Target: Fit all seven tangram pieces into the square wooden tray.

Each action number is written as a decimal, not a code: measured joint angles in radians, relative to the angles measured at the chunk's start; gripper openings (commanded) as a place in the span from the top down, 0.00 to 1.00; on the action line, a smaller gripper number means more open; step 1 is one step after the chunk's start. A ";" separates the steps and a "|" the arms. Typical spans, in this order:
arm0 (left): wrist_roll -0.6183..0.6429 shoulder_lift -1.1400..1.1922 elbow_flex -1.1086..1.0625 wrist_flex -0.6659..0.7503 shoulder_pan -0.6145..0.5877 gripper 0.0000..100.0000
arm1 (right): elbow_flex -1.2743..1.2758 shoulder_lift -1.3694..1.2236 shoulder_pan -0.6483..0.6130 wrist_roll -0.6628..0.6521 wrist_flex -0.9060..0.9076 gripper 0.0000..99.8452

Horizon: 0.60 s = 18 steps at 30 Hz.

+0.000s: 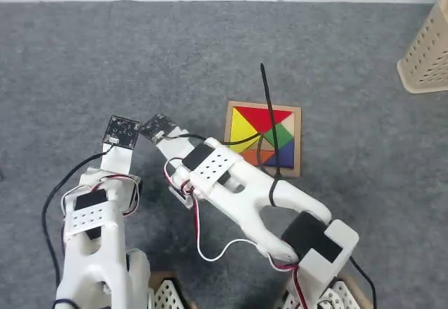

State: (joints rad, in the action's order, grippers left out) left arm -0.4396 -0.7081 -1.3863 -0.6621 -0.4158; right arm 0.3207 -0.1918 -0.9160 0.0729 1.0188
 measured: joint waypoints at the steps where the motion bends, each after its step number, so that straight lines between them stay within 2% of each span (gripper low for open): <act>1: 0.000 0.000 0.000 0.000 0.000 0.83 | 0.000 -0.011 0.000 0.006 -0.002 0.81; 6: 0.000 0.000 0.000 0.000 0.000 0.83 | -0.031 -0.072 0.000 0.014 -0.003 0.81; 13: 0.000 0.000 0.000 0.000 0.000 0.83 | -0.074 -0.098 0.006 0.018 0.031 0.98; 18: 0.000 0.000 0.000 0.000 0.000 0.83 | -0.075 -0.098 0.075 0.018 0.037 0.99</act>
State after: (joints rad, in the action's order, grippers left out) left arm -0.4396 -0.7081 -1.3863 -0.6621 -0.4158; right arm 0.2455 -0.2900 -0.8408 0.0913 1.0556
